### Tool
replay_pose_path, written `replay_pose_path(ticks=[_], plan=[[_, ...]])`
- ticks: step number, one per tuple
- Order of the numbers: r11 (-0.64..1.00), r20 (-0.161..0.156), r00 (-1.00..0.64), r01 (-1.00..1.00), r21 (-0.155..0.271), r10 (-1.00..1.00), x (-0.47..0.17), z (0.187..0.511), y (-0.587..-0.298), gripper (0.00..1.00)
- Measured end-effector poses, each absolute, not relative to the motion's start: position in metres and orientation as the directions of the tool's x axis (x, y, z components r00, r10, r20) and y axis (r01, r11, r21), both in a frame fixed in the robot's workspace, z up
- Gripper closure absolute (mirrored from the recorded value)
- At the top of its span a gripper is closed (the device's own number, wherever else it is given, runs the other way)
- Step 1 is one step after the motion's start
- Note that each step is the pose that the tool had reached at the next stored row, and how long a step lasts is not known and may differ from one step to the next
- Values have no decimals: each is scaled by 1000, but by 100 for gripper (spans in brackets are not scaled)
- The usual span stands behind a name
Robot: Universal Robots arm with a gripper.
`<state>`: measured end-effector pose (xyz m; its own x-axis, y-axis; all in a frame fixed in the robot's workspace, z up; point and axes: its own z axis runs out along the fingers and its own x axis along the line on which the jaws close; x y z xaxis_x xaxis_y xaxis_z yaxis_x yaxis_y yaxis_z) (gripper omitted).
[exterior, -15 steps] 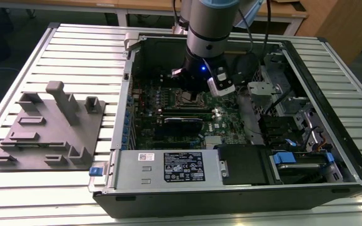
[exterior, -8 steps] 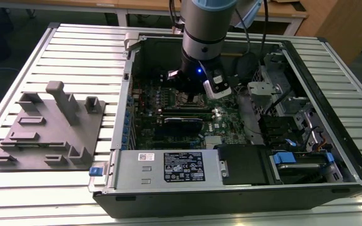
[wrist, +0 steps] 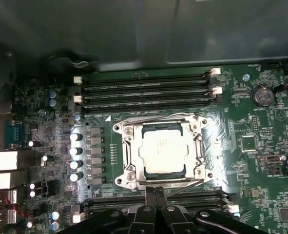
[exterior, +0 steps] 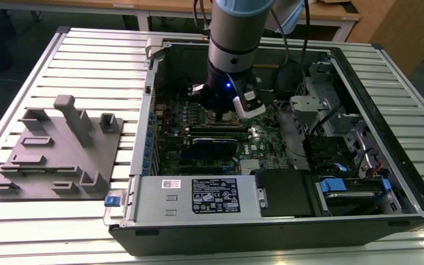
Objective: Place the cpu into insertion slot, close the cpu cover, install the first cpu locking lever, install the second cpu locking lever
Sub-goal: 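Install the second cpu locking lever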
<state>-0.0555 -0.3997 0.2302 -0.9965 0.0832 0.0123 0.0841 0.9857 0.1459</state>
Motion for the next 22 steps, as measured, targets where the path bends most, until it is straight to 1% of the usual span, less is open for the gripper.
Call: replay_pose_path(ticks=[14,22], plan=[[984,15,-997,79,160,77,-64,216,-404,89],[981,17,-997,73,181,71,-71,210,-411,89]])
